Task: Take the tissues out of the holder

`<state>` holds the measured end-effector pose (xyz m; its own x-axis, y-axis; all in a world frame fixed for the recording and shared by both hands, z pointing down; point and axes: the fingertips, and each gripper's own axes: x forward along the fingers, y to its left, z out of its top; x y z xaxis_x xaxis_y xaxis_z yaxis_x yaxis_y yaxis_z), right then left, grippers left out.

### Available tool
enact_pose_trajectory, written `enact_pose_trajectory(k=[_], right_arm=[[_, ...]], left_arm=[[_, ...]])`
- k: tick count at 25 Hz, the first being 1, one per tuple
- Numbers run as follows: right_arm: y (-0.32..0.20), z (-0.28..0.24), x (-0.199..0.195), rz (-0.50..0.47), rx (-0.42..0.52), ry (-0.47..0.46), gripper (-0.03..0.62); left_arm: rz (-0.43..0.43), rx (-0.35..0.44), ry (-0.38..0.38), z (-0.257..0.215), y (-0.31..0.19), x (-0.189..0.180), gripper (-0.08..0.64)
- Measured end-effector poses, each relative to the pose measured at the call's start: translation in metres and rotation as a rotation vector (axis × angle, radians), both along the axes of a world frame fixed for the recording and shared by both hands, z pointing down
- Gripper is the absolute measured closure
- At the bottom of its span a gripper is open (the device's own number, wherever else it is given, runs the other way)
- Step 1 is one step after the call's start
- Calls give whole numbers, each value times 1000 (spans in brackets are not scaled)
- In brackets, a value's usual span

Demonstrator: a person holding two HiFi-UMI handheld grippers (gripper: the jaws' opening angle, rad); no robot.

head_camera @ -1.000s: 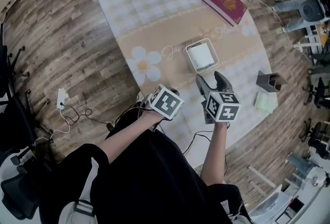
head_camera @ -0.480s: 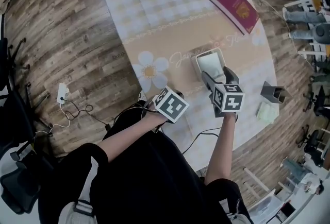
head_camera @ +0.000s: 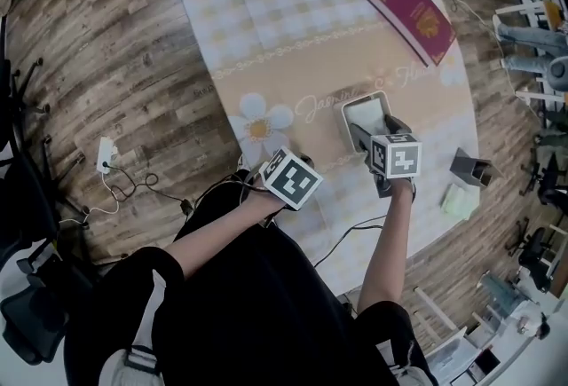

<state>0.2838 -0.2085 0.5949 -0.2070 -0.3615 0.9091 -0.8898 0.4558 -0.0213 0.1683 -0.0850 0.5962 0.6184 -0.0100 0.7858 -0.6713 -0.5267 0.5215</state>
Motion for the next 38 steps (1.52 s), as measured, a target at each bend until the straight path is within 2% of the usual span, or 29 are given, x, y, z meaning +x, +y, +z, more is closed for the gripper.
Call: enact_pose_trajectory(k=[2, 5, 10, 13, 19, 26, 31, 38], right_arm=[[1, 6, -1, -38, -25, 36, 187], [2, 8, -5, -58, -38, 42, 190], [3, 3, -6, -56, -8, 53, 259], [4, -6, -2, -16, 40, 53, 272], [7, -37, 5, 65, 151, -12, 275], [28, -75, 11, 140, 240, -50, 275], [60, -92, 22, 201, 272, -77, 275], [109, -94, 39, 266, 270, -92, 275]], left_arm=[[-6, -4, -2, 1, -1, -2, 560], [-9, -6, -5, 2, 0, -3, 560], [-6, -3, -11, 3, 3, -3, 560], [4, 4, -11, 0, 7, -1, 560], [24, 23, -11, -7, 16, 6, 560], [61, 53, -11, -16, 36, 15, 560], [86, 72, -3, -23, 55, 22, 560], [123, 89, 6, -29, 85, 37, 560]])
